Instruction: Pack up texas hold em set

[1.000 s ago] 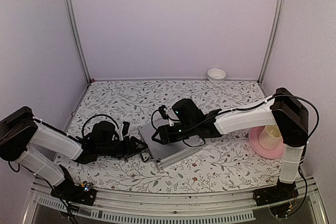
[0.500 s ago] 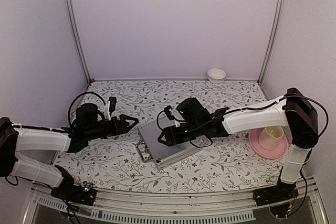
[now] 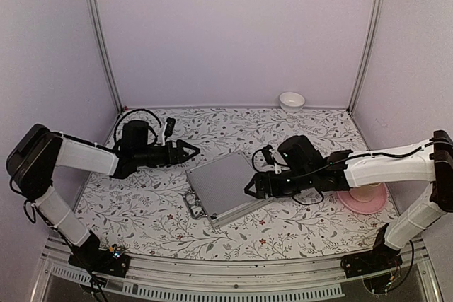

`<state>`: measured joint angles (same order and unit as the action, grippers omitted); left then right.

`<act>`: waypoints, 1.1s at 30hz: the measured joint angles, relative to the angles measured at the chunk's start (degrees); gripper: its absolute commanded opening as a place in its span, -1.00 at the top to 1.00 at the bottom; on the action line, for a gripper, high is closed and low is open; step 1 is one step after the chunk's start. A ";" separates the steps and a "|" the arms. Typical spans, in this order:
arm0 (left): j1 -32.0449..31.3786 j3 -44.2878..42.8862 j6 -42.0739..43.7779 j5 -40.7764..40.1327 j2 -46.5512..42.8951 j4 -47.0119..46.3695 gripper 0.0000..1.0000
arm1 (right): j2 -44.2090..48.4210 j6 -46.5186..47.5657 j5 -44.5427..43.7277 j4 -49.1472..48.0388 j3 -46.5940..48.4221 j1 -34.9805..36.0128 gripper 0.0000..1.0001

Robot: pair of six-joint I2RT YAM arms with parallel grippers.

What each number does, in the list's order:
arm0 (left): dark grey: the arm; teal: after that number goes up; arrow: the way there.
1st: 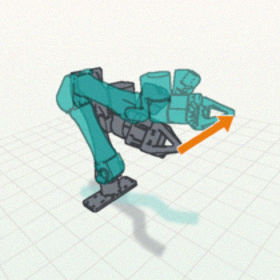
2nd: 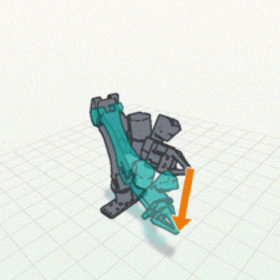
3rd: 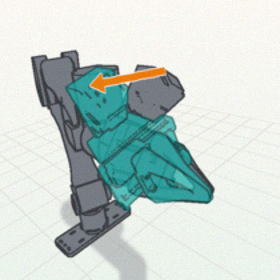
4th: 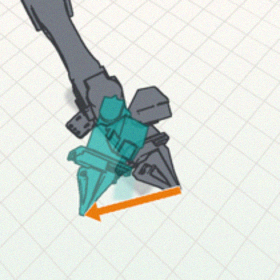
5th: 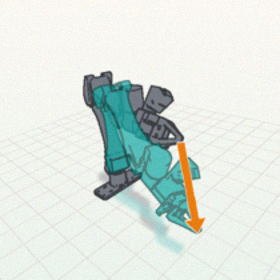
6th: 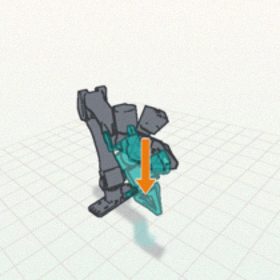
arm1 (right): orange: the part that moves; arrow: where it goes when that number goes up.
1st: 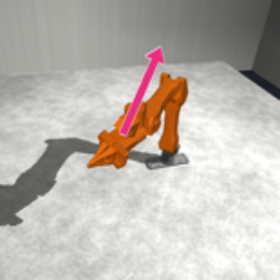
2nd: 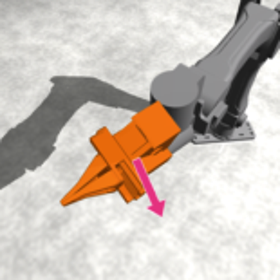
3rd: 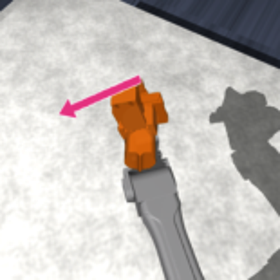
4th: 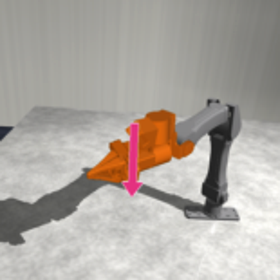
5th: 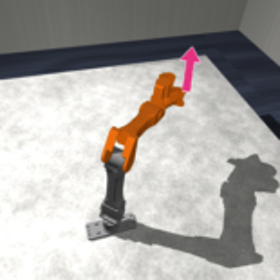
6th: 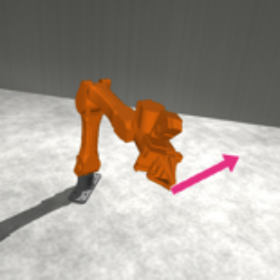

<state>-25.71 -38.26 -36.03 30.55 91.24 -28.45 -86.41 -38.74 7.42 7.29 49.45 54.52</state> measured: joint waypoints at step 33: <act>-0.31 -1.20 2.16 10.38 7.78 0.61 -0.63 | -5.07 -7.98 3.56 -5.60 -3.67 -7.74 -0.74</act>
<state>-26.02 -39.46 -33.87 40.93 99.02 -27.83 -91.48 -46.72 10.98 1.69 45.78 46.78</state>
